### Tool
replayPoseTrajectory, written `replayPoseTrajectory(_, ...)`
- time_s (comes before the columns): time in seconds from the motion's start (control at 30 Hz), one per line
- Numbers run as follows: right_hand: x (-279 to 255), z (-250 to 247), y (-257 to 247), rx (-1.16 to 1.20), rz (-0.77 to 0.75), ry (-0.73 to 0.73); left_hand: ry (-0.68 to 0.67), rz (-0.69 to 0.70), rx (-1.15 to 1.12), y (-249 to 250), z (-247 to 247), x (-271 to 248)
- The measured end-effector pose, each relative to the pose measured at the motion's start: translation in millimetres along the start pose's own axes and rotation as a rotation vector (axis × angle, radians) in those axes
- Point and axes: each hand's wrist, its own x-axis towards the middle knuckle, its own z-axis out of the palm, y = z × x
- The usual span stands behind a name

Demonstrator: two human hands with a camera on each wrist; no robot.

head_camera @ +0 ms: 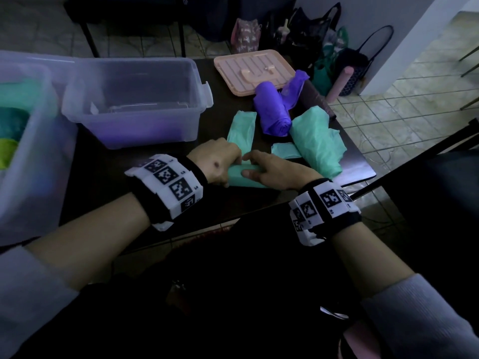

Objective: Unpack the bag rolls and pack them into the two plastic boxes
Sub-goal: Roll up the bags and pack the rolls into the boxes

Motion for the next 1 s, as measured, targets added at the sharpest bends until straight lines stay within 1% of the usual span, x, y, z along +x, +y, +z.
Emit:
replayPoseTrajectory(0.07, -2.6, 2.1, 0.0, 0.066, -0.010, 0.038, -0.048, -0.003, -0.014, 0.0, -4.5, 5.6)
replayPoseTrajectory(0.13, -4.0, 4.2, -0.9, 0.101, -0.009, 0.053, -0.134, -0.012, -0.039, -1.0, -8.5, 12.2)
replayPoseTrajectory(0.23, -4.7, 7.9, -2.7, 0.022, -0.046, 0.091, -0.258, -0.028, -0.054, -3.7, -11.1, 20.0)
replayPoseTrajectory(0.3, -6.0, 10.8, -2.7, -0.042, -0.122, 0.222, -0.320, -0.023, -0.028, -5.0, -12.1, 23.0)
replayPoseTrajectory(0.33, -7.9, 12.0, -3.6, -0.037, -0.176, 0.297, -0.336, -0.018, -0.015, -6.2, -12.4, 24.2)
replayPoseTrajectory(0.37, -10.0, 12.8, -4.8, -0.023, -0.231, 0.341, -0.348, -0.017, -0.009, -7.1, -12.7, 25.0)
replayPoseTrajectory(0.4, -12.3, 13.6, -5.9, -0.014, -0.269, 0.348, -0.357, -0.018, -0.008, -7.5, -12.9, 25.3)
replayPoseTrajectory(0.47, -13.2, 15.4, -6.3, -0.006, -0.271, 0.303, -0.363, -0.033, -0.017, -8.5, -13.7, 25.6)
replayPoseTrajectory(0.57, -8.2, 14.2, -3.6, 0.005, -0.241, 0.279, -0.323, -0.064, -0.064, -10.5, -14.9, 25.0)
replayPoseTrajectory(0.6, -6.6, 12.8, -3.4, 0.010, -0.230, 0.272, -0.274, -0.073, -0.098, -11.4, -15.1, 23.4)
replayPoseTrajectory(0.7, -0.5, 8.0, -4.3, -0.011, -0.172, 0.219, -0.040, -0.080, -0.179, -12.4, -13.7, 16.2)
replayPoseTrajectory(0.77, 4.2, 5.7, -5.6, -0.040, -0.142, 0.182, 0.043, -0.074, -0.174, -10.3, -9.6, 11.7)
replayPoseTrajectory(0.93, 12.5, 0.7, -8.2, -0.014, -0.048, 0.075, 0.021, -0.060, -0.126, -4.8, 5.6, 2.4)
replayPoseTrajectory(1.0, 15.2, 1.2, -8.8, -0.048, -0.036, 0.076, 0.059, -0.051, -0.067, -3.7, 11.5, 0.6)
